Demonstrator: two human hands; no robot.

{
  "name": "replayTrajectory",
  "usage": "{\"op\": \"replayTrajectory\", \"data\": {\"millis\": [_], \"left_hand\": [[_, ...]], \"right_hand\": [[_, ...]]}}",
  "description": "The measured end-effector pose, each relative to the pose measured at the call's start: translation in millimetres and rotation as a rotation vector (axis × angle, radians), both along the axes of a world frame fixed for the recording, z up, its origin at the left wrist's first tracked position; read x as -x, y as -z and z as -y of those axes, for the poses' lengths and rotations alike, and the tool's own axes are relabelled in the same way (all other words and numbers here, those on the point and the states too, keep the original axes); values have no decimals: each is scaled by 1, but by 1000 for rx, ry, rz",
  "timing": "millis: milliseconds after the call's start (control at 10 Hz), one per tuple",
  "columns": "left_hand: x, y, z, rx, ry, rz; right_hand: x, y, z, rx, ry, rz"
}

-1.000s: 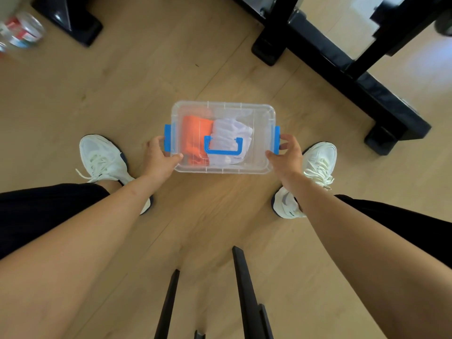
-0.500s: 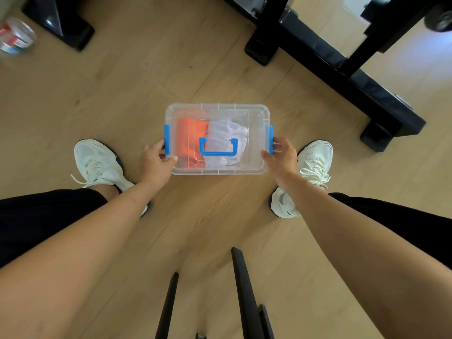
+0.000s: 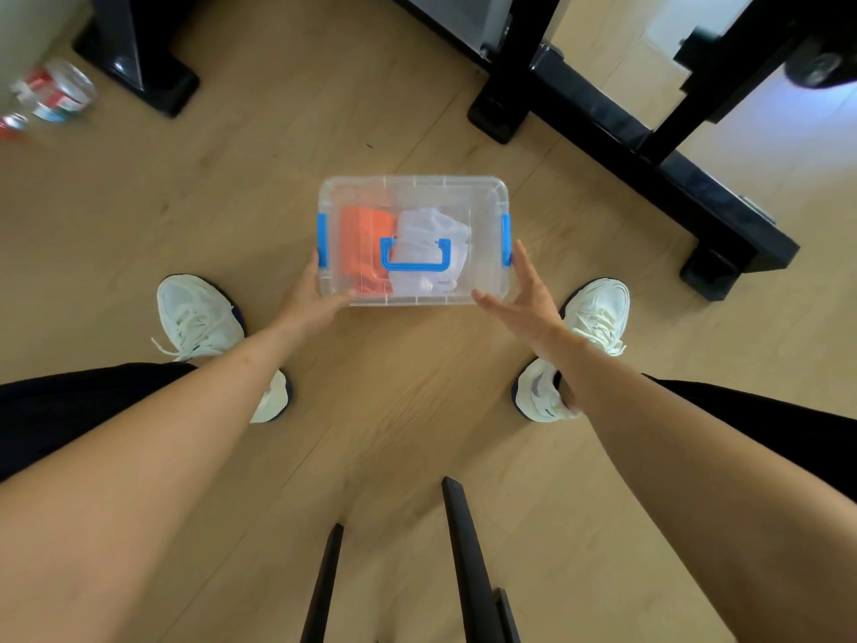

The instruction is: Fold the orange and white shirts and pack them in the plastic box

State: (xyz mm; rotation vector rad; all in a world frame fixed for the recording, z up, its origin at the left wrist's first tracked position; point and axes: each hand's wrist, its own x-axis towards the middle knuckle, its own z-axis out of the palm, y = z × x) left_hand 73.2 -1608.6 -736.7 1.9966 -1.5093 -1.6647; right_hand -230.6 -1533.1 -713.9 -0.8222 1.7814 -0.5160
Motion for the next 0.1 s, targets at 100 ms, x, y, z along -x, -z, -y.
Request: {"op": "replayTrajectory", "data": {"millis": [100], "left_hand": [[-3, 0, 5, -19, 10, 18]], "right_hand": [[0, -15, 1, -11, -67, -81]]}}
